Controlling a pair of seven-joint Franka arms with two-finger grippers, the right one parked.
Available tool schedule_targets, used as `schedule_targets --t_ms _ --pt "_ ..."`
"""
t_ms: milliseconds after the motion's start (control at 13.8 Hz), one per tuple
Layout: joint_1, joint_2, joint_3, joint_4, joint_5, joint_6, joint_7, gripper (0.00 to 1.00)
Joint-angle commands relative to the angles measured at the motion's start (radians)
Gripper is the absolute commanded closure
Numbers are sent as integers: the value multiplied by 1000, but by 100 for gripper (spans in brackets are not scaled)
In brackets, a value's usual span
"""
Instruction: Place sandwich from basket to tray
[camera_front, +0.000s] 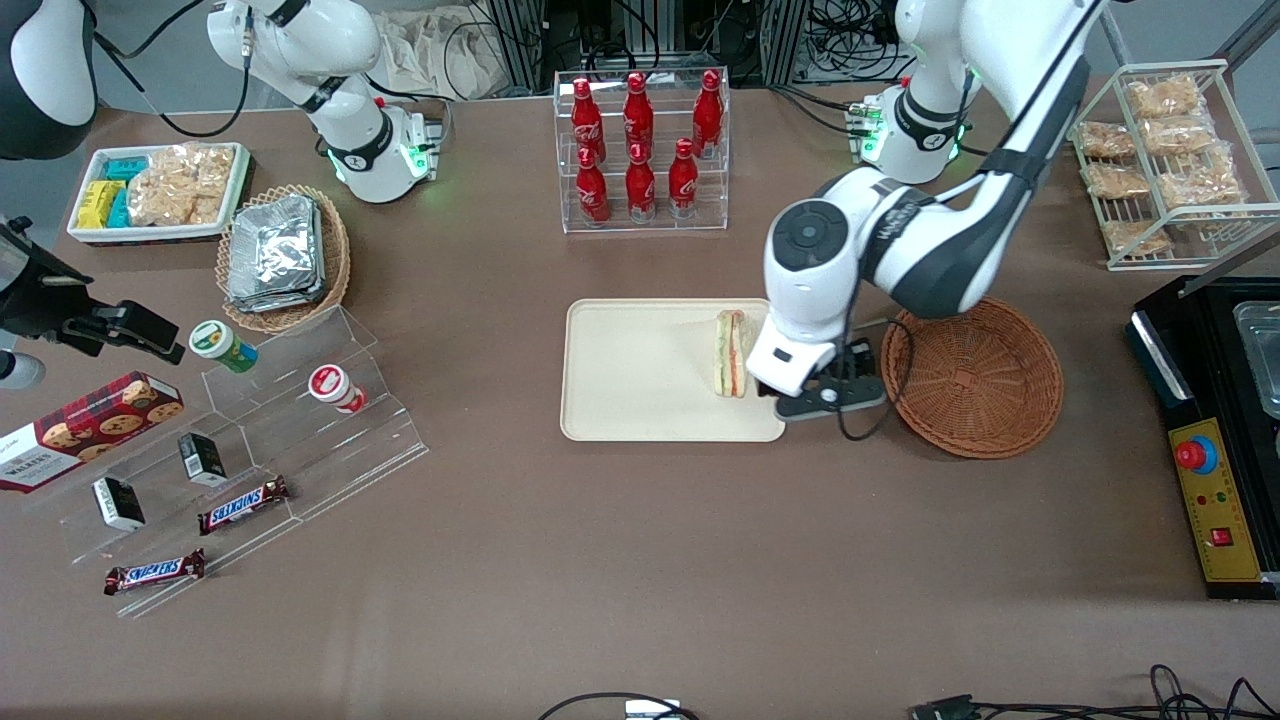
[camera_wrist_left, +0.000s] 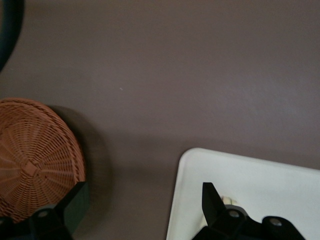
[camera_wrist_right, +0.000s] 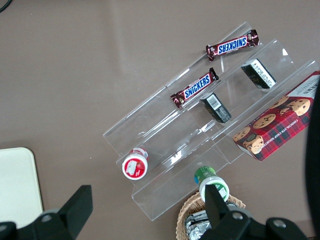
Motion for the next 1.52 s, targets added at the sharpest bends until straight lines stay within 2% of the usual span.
schedule_targets --t_ms 0,290,580,797,942,1449 --pt "49 -20 -11 52 -56 -50 51 0" --pt "99 -22 -10 170 -132 -209 216 0" --pt "148 -84 6 165 -164 -260 389 0" --pt "98 -186 174 129 -289 -283 558 0" --pt "35 -262 324 89 -355 -285 701 0" --pt "18 -408 519 76 -480 -417 983 0"
